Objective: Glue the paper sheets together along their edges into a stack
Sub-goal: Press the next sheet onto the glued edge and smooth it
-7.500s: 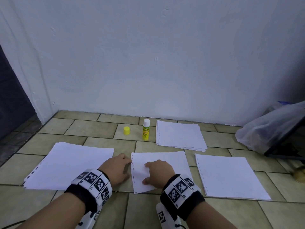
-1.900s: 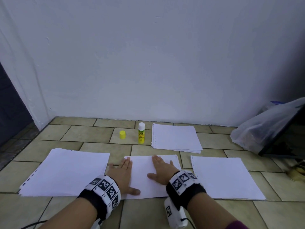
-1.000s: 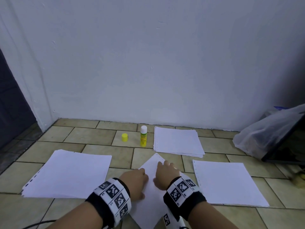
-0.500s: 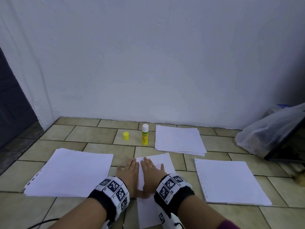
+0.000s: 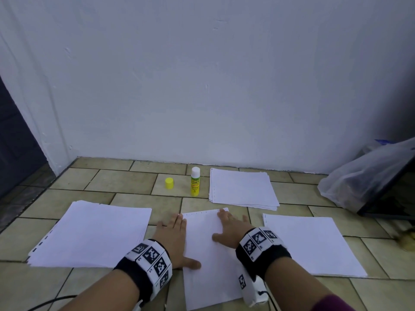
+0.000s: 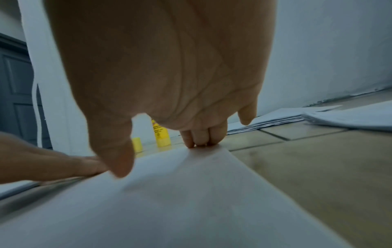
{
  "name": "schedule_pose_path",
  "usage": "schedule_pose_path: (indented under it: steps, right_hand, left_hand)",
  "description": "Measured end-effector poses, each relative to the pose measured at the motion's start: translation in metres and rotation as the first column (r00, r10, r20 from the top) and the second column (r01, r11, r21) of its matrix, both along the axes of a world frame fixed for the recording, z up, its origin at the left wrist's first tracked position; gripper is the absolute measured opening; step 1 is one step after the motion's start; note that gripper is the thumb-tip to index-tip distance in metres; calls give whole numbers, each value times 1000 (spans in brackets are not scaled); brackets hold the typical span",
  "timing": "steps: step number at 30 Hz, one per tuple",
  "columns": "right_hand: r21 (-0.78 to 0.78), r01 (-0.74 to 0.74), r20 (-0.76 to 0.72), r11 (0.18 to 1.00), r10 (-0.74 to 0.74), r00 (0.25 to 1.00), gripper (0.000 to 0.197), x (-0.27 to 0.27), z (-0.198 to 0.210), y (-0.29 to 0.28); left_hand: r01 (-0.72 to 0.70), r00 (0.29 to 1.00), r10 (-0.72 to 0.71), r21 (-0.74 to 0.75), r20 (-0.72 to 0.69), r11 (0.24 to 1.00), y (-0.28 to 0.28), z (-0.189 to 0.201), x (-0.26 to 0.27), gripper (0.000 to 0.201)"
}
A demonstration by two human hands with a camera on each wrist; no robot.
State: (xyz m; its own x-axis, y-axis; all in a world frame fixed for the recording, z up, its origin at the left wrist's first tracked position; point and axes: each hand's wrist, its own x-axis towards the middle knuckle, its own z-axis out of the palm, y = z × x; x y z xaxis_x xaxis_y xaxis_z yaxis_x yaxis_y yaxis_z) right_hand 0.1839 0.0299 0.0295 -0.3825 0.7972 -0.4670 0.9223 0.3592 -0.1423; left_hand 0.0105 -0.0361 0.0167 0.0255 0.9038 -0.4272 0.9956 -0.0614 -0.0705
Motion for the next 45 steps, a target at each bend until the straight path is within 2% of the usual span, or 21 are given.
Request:
schedule_pose_path:
  steps: [3,7,10,12,14,16,18,20,23,26,30,36,39,42,44,45]
  right_hand:
    - [22,18,-30,1000,-17,999,96,-6,-1,-3]
    - [99,6,59,995,-12,998,77,-12,2,-14]
    - [119,-46,106,992,34,994,59,-23,4,-23]
    - [98,-48,79,994,40,996,56,-31,2,-27]
    - [89,-56,38,994,53,998,59,-37,-1,-30]
    - [84,-73,2,994,73,997,65,-41,-5,-32]
    - [87,-98,0,991,98,995,71,-42,-6,-31]
    - [91,-123,13,988,122,992,73,-39,-4,-27]
    - [37,-126,-28,991,127,992,73,-27,2,-19]
    - [-9,-113,-105,994,111,988,74,-12,5,-11]
    - [-24,-24,-70,999,23,997,96,17,3,-1]
    - [-34,150,-39,988,-151,988,125,50,5,4]
    - [-18,207,-73,978,-207,975,137,51,11,-1]
    - [24,196,-91,980,-193,977,139,49,14,-2]
    - [41,190,-158,981,-182,971,140,51,10,1]
    - [28,210,-236,977,-198,951,141,53,9,2]
  left_hand:
    - [-13,1000,13,16,2,1000,-2,8,4,116]
    - [-47,999,47,56,1,997,-9,22,8,76]
    - [-3,998,6,43,-66,999,-7,29,9,49]
    - [18,998,-16,39,-53,999,-5,30,8,43]
    - [29,998,-33,67,58,997,-5,24,5,57]
    - [45,987,-56,77,153,996,-6,15,-1,82]
    - [52,988,-59,54,144,997,-5,9,-6,102]
    - [30,992,-31,8,125,1000,-3,5,-11,114]
    - [7,985,2,-51,171,999,4,6,-17,109]
    - [53,984,-44,-47,172,998,9,10,-25,107]
    - [69,985,-60,-49,164,996,12,6,-30,110]
    - [39,992,-23,-133,123,990,18,-6,-35,116]
    - [39,992,-19,-152,126,988,19,-7,-35,115]
    - [35,992,-15,-161,123,986,19,-9,-36,115]
    - [35,993,-15,-167,116,985,20,-10,-35,115]
    - [34,994,-15,-167,113,985,20,-11,-35,115]
